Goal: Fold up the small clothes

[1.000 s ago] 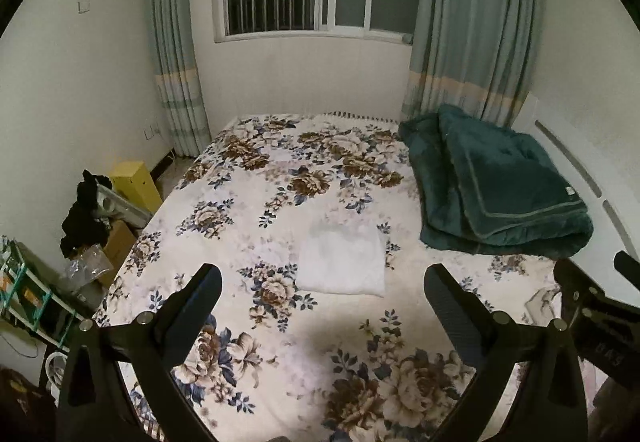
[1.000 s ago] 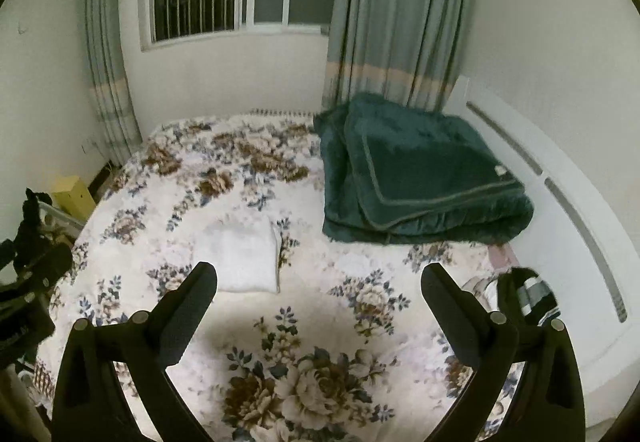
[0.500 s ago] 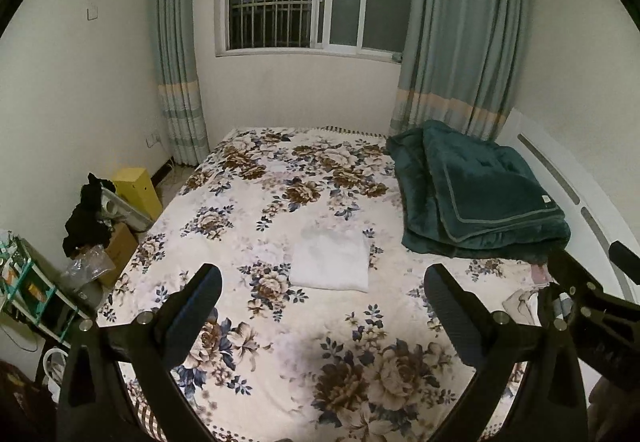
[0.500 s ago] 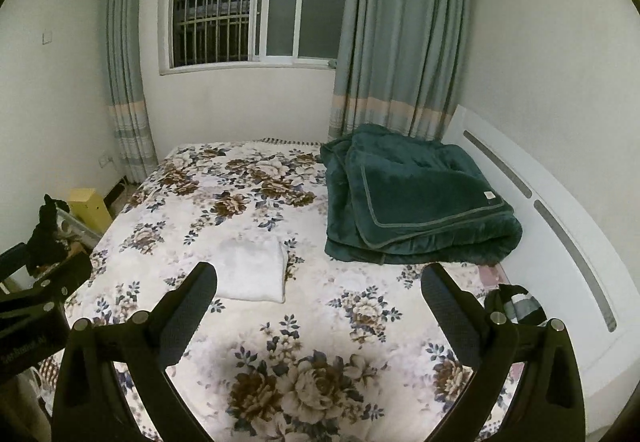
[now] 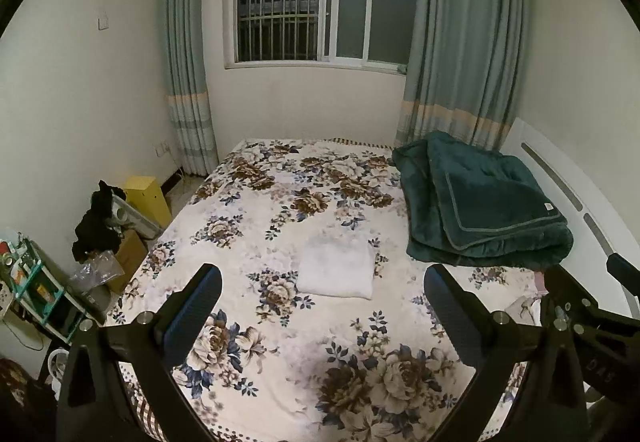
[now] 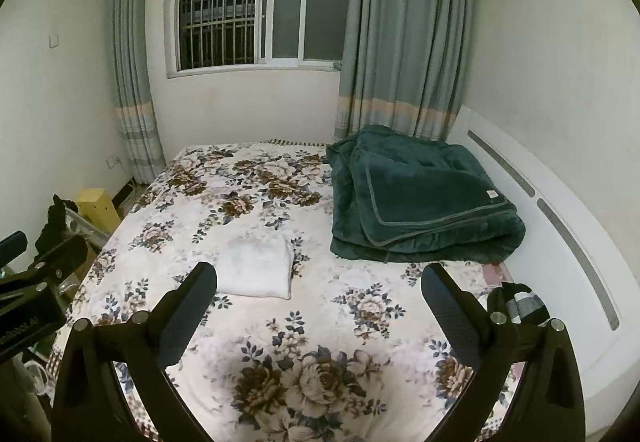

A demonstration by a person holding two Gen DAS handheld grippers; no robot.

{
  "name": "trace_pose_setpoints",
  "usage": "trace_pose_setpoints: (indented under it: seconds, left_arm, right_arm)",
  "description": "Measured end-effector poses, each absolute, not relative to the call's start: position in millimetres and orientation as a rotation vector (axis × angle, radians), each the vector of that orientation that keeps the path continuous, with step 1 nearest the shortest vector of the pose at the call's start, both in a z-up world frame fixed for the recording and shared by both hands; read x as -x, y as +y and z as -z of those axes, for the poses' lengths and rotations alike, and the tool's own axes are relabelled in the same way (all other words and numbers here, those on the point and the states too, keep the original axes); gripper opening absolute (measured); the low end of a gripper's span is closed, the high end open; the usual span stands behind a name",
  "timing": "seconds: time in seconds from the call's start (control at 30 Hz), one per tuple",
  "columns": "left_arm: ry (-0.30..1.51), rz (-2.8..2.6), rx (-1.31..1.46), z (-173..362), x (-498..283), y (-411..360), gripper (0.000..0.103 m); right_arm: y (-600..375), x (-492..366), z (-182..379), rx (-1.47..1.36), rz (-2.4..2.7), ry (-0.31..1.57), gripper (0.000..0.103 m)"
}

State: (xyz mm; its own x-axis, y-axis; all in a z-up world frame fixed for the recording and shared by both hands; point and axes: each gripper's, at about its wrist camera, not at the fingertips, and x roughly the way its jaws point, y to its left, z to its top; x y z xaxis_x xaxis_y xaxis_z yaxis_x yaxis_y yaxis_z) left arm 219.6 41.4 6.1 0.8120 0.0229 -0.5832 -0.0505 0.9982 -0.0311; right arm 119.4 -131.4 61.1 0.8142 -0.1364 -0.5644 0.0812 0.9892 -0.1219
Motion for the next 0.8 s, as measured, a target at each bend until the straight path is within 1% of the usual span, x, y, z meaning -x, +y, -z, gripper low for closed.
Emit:
trace_pose_setpoints:
  seconds: [0.8]
  left_arm:
    - [0.640, -0.039, 0.053, -6.9, -203.0, 48.9, 0.103]
  right_arm:
    - [-138.6, -122.3, -63.5, 0.090, 0.077, 0.636, 0.103]
